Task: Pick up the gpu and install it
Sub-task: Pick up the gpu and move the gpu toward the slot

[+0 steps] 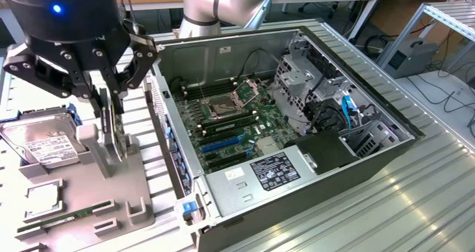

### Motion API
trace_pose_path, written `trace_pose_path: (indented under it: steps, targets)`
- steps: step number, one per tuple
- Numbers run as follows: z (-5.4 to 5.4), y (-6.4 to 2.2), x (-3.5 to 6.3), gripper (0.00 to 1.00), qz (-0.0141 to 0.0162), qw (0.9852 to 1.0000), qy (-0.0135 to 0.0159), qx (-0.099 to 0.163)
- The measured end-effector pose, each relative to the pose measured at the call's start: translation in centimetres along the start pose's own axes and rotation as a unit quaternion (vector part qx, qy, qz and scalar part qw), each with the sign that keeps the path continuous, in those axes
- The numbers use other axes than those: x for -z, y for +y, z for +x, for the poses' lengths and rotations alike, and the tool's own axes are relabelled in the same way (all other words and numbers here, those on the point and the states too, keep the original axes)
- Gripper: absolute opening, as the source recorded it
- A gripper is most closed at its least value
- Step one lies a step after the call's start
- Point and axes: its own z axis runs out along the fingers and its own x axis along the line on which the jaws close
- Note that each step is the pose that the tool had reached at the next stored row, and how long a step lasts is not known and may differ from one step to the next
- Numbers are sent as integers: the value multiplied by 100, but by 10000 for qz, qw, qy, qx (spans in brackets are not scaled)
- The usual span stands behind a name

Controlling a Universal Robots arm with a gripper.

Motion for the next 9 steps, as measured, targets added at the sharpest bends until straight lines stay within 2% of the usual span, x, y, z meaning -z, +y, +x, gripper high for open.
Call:
trace_pose_path:
  steps: [4, 9]
  targets:
    - [-6, 8, 164, 27, -1, 10000, -1, 0]
    - [-8, 8, 171, 27, 0, 10000, 0, 0]
